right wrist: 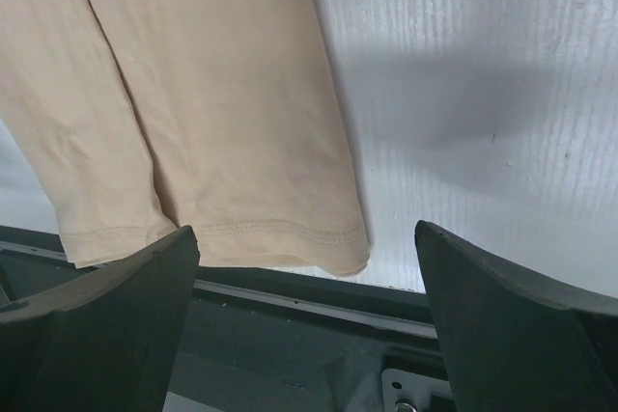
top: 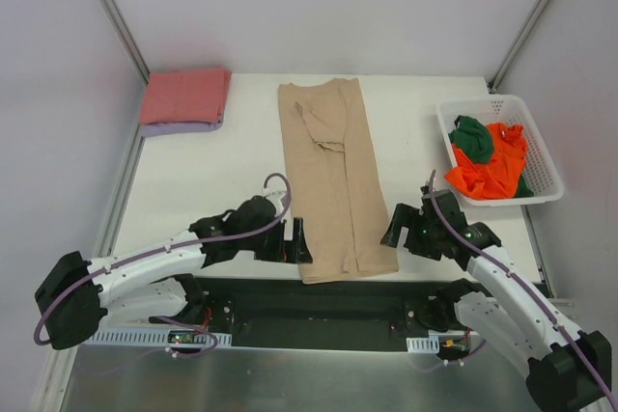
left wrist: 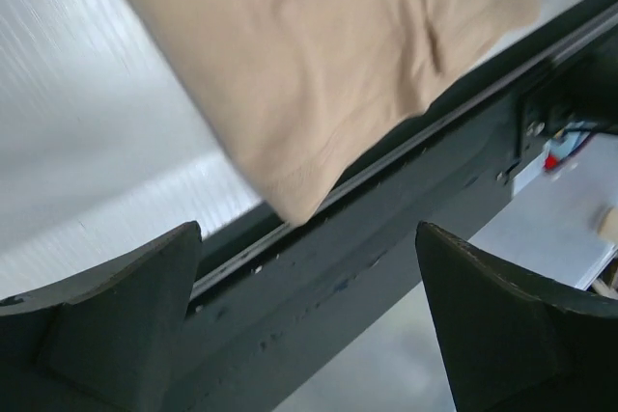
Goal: Fold and stack the t-shirts
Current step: Rotate the tshirt 80 degrees, then grab the bottom of the folded rectangular tshirt with both arms, then fold the folded rectangular tshirt in 1/3 of the way, then grab one side of the 2/3 rectangular tshirt with both arms
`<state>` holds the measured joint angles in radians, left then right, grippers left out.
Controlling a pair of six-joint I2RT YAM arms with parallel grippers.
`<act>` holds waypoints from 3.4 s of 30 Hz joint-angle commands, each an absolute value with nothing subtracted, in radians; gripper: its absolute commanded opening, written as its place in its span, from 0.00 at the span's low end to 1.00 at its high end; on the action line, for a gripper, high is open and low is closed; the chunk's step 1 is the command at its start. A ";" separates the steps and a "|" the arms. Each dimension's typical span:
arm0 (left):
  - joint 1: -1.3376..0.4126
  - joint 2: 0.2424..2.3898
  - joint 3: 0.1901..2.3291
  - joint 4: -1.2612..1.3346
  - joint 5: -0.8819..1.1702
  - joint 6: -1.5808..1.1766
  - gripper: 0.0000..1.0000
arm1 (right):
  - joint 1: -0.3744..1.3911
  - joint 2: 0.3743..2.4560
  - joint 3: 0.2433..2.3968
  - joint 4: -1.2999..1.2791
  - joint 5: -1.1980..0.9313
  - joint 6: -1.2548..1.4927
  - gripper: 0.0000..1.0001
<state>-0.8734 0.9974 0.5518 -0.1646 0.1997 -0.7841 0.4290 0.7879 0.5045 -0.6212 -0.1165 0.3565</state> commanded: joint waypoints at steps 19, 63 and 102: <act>-1.089 1.422 0.646 -0.161 0.229 -0.942 0.02 | 0.420 0.798 0.356 -0.549 -0.192 0.411 0.78; -0.381 1.791 1.287 -0.181 0.408 -0.571 0.00 | 0.302 1.724 1.308 -0.235 -0.156 0.350 0.00; -0.485 1.701 0.971 -0.156 0.216 -0.687 0.68 | 0.247 1.612 0.962 -0.247 -0.193 0.302 0.94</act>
<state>-0.4847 1.6634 0.9634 -0.1661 0.2848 -0.6609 0.2527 1.5879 0.9623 -0.2581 -0.1955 0.2657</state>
